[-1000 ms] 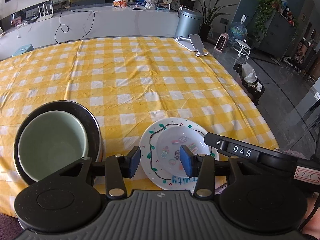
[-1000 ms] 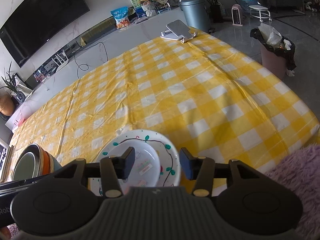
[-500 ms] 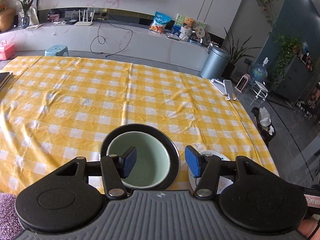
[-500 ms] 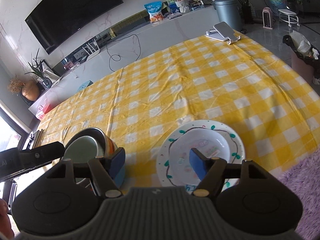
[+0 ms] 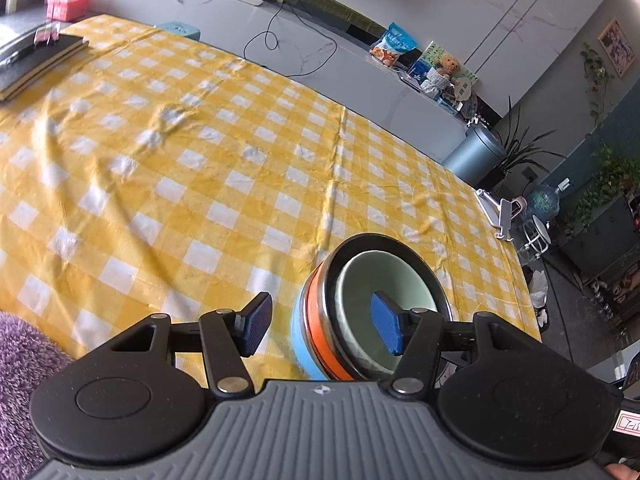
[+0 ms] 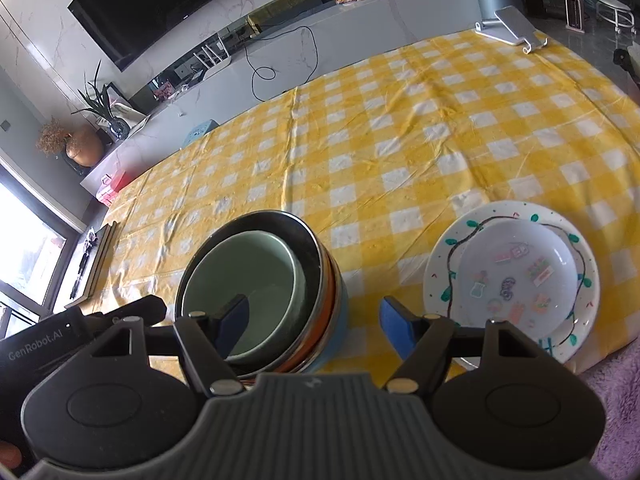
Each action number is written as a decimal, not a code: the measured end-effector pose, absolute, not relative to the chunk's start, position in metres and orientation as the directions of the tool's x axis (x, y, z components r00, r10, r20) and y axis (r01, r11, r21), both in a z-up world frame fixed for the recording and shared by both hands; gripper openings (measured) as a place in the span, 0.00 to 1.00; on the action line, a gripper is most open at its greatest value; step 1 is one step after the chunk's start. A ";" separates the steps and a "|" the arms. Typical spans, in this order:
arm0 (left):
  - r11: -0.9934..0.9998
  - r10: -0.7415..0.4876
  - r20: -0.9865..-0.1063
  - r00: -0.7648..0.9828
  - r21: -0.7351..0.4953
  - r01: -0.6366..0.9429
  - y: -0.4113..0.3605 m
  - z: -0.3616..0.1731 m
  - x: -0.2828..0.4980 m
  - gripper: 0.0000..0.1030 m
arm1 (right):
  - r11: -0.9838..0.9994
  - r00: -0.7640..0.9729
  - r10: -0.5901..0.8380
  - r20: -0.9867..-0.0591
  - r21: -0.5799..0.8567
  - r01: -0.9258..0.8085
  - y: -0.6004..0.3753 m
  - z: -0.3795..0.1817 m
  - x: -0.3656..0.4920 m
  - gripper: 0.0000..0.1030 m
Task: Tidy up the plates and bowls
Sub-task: 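Close the left tool on the rim of the bowl stack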
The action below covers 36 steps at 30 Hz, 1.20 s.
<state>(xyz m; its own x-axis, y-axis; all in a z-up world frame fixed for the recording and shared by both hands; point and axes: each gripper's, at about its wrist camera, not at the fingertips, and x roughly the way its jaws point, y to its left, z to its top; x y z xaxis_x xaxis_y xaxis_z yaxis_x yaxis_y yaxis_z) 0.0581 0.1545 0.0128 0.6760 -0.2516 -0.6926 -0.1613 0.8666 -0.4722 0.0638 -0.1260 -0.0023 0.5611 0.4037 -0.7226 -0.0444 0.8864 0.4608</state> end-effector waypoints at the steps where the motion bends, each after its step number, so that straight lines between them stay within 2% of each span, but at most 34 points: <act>1: 0.859 -0.250 -0.688 0.681 -0.483 -0.172 0.157 0.009 0.058 0.65 | 0.885 0.556 0.404 -0.726 0.464 -0.038 -0.125 -0.004 0.065 0.69; 7: 0.809 -0.327 -0.681 0.655 -0.560 -0.178 0.162 -0.015 0.065 0.65 | 0.883 0.535 0.396 -0.746 0.469 0.001 -0.117 -0.018 0.078 0.65; 12: 0.796 -0.347 -0.683 0.643 -0.577 -0.183 0.160 -0.027 0.072 0.64 | 0.872 0.510 0.409 -0.757 0.489 0.025 -0.115 -0.029 0.088 0.59; 18: 0.766 -0.386 -0.671 0.633 -0.615 -0.186 0.161 -0.037 0.078 0.63 | 0.841 0.476 0.454 -0.753 0.538 0.049 -0.116 -0.043 0.097 0.58; 22: 0.752 -0.408 -0.667 0.624 -0.633 -0.184 0.159 -0.042 0.083 0.55 | 0.831 0.469 0.469 -0.748 0.554 0.054 -0.116 -0.048 0.101 0.55; 27: 0.764 -0.398 -0.684 0.612 -0.616 -0.193 0.155 -0.041 0.087 0.53 | 0.823 0.463 0.475 -0.749 0.563 0.067 -0.117 -0.052 0.105 0.49; 36: 0.809 -0.366 -0.730 0.577 -0.556 -0.191 0.146 -0.041 0.095 0.51 | 0.811 0.444 0.494 -0.748 0.580 0.074 -0.119 -0.058 0.110 0.47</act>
